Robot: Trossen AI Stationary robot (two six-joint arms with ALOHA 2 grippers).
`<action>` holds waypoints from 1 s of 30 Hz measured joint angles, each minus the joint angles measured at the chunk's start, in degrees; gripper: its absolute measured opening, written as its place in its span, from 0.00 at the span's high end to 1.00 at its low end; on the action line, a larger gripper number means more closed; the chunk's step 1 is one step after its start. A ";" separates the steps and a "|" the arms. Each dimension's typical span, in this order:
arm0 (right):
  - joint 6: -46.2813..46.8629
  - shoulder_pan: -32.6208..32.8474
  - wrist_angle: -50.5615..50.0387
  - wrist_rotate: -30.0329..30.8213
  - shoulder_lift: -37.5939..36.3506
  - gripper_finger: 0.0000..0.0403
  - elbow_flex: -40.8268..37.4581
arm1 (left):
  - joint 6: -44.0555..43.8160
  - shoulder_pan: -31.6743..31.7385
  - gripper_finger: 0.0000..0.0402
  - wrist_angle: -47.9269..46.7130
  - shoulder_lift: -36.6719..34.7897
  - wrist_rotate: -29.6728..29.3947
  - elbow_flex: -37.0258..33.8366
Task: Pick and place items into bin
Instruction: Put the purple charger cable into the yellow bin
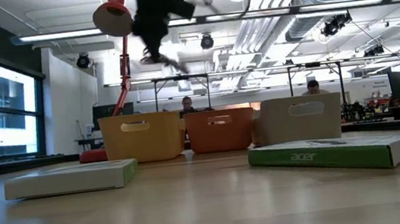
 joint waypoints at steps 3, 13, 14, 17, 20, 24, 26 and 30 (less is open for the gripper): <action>-0.04 0.00 -0.25 0.74 0.00 0.51 0.00 | -4.65 0.01 0.98 4.52 -3.85 -0.22 -9.51; -1.11 -0.47 -0.69 1.22 -0.01 0.51 0.00 | -18.07 2.88 0.93 23.16 -15.56 9.90 -36.71; -1.08 -0.45 -0.74 1.23 -0.02 0.51 0.02 | -18.84 3.25 0.94 24.46 -16.30 10.63 -38.23; -1.09 -0.44 -0.73 1.33 0.00 0.51 0.02 | -19.34 3.62 0.95 29.20 -18.46 11.80 -40.67; -1.18 -0.59 -0.72 2.52 -0.02 0.51 0.02 | -19.39 3.65 0.96 32.28 -19.22 11.78 -40.95; -1.20 -1.33 -0.73 2.82 -0.02 0.51 0.02 | -21.01 5.44 0.94 33.90 -19.31 12.97 -40.95; -1.20 -1.76 -0.71 2.79 -0.02 0.51 0.02 | -22.68 6.81 0.94 34.55 -19.31 14.40 -40.95; -1.22 -2.28 -0.73 2.77 -0.01 0.51 0.02 | -25.79 8.09 0.95 36.55 -19.31 15.68 -40.97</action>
